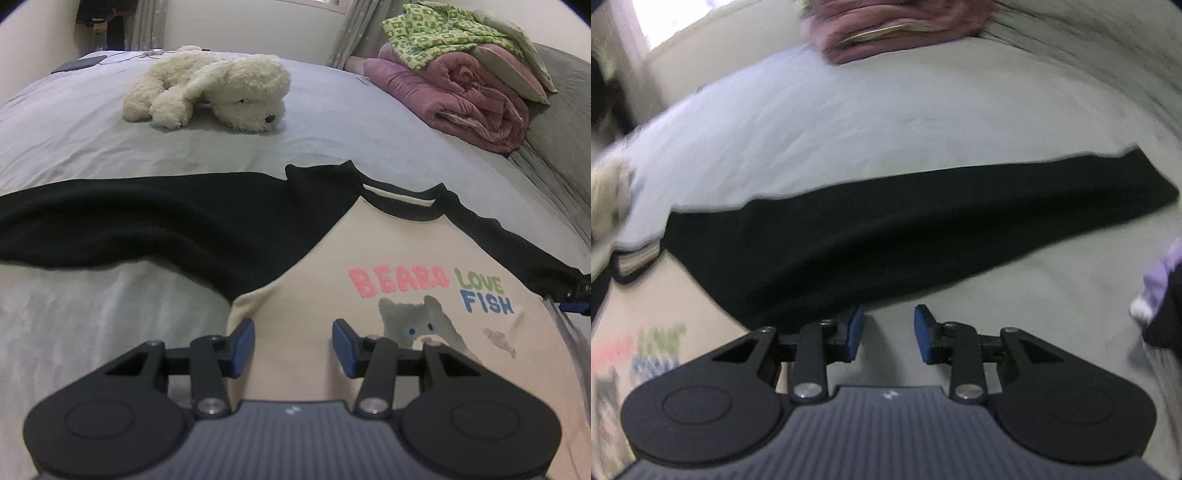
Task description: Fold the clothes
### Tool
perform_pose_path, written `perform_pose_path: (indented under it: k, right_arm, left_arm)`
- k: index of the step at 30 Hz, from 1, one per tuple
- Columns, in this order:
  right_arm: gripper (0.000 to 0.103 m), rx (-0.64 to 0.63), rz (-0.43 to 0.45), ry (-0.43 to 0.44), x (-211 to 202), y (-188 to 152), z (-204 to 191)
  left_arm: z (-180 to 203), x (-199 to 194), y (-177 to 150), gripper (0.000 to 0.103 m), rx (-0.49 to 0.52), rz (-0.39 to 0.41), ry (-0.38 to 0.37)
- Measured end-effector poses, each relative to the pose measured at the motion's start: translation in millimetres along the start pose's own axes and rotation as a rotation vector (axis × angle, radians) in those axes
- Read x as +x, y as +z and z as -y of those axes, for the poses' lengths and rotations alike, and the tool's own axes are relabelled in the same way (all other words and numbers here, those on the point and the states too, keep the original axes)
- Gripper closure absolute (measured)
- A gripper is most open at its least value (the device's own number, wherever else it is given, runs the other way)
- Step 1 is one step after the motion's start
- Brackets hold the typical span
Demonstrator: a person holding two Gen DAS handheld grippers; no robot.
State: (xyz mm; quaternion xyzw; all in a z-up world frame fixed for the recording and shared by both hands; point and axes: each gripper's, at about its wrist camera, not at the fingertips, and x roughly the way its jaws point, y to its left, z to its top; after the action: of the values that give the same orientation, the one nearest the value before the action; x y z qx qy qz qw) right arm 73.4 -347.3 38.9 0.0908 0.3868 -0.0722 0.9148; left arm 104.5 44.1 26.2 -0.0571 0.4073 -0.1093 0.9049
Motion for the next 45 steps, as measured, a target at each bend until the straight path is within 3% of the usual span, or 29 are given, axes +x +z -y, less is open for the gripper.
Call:
perform_pose_path:
  k: [5,12,17,20,30,37,39,43,45]
  right_arm:
    - [0.069,0.067,0.025,-0.034,-3,2,15]
    - [0.069,-0.138,0.030,-0.103,10,-11,0]
    - [0.046,-0.146,0.012,-0.196,17,-6,10]
    - [0.046,-0.084,-0.003,-0.220,19,-1,27]
    - [0.045,0.076,-0.046,-0.163,12,8,54]
    - [0.045,0.215,0.040,-0.171,1,10,65]
    - [0.045,0.174,0.044,-0.106,2,8,50]
    - [0.049,-0.046,0.064,-0.019,0,1,-1]
    - [0.049,-0.109,0.008,-0.021,8,-4,-14]
  left_arm:
    - [2,0,0,0.055,-0.011,0.006,0.010]
    - [4,2,-4,0.055,0.013,-0.004,0.024]
    - [5,1,-4,0.055,0.032,-0.011,0.037]
    - [3,1,-4,0.055,0.023,-0.013,0.033]
    - [1,0,-2,0.056,0.016,-0.016,0.029]
    - [2,0,-2,0.056,0.011,-0.013,0.035]
    - [4,1,-3,0.056,0.017,-0.012,0.041]
    - [4,0,-3,0.056,0.014,-0.013,0.044]
    - [3,1,-3,0.056,0.007,-0.014,0.044]
